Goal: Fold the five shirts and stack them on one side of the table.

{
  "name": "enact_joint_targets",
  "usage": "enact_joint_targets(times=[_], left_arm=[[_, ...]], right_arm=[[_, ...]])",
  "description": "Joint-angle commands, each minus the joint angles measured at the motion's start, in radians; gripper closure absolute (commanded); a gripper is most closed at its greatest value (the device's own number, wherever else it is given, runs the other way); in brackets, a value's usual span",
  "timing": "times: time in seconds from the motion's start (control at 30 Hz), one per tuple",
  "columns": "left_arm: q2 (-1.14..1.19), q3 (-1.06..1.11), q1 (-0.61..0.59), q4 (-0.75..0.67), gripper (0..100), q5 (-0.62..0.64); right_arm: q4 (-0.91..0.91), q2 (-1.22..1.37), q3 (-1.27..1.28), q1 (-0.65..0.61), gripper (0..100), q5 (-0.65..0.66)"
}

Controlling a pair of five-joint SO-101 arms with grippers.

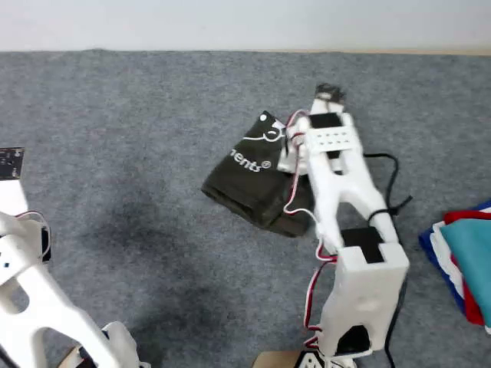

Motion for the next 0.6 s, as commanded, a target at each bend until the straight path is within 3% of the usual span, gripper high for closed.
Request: enact_joint_targets(times=[0.0, 0.27, 0.57], left_arm=[[-0.020, -0.007, 0.006, -0.018, 100, -0.008], [-0.021, -0.007, 0.005, -0.012, 100, -0.005], [-0.026, -0.004, 0.000, 0.003, 100, -0.003]], right_arm=[[0.041, -0.156, -0.081, 0.053, 98.8, 0.083], [0.041, -0.386, -0.080, 0.111, 98.8, 0.196], [0.041, -0.596, -0.083, 0.262, 98.9, 0.216]])
